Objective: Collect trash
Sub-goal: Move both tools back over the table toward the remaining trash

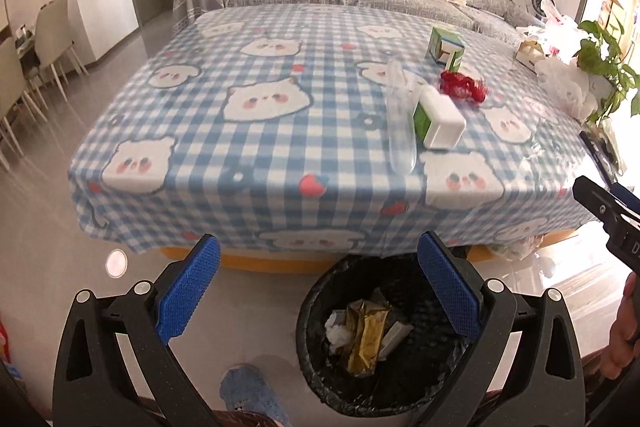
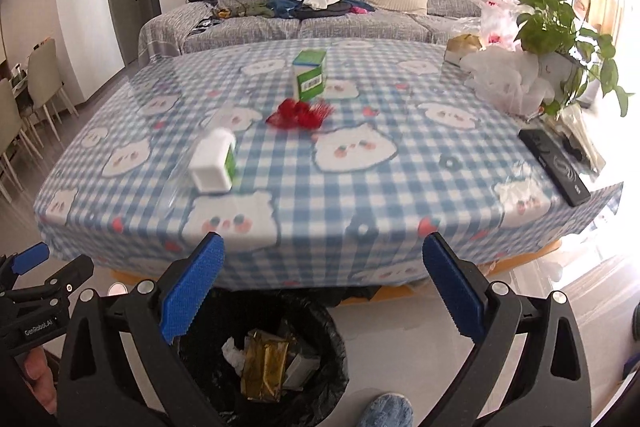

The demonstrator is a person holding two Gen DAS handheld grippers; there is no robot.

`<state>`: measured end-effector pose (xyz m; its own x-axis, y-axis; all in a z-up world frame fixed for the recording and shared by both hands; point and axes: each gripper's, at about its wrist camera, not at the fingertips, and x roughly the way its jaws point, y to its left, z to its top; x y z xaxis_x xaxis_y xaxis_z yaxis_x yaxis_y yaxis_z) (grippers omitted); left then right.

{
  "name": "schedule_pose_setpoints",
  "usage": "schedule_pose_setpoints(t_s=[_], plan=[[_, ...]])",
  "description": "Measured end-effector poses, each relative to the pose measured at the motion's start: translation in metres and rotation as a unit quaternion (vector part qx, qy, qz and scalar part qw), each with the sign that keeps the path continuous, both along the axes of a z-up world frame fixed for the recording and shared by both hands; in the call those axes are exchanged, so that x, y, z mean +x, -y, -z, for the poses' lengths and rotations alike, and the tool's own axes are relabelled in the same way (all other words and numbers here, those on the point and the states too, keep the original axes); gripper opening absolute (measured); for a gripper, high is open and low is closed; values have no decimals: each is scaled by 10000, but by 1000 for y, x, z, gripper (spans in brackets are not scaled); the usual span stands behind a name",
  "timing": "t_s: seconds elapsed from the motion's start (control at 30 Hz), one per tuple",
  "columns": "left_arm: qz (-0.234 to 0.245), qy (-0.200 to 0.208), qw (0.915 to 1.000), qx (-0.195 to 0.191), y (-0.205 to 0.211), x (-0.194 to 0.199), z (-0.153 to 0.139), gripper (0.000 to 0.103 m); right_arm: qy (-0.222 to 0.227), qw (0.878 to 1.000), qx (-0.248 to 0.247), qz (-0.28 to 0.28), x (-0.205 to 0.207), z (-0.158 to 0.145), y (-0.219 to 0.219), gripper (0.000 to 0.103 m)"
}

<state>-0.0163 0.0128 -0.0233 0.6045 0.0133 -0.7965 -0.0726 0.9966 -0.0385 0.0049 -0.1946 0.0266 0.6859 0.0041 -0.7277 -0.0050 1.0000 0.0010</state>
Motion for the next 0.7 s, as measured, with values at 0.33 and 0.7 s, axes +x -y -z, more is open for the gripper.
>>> schedule_pose_setpoints(t_s=[0.33, 0.7], plan=[[21, -28, 10000, 56, -1, 47, -14, 97, 103, 9998, -184, 31, 44, -15, 10, 95], [132, -68, 9999, 77, 10, 110, -21, 97, 116, 9990, -434, -40, 104, -16, 5, 95]])
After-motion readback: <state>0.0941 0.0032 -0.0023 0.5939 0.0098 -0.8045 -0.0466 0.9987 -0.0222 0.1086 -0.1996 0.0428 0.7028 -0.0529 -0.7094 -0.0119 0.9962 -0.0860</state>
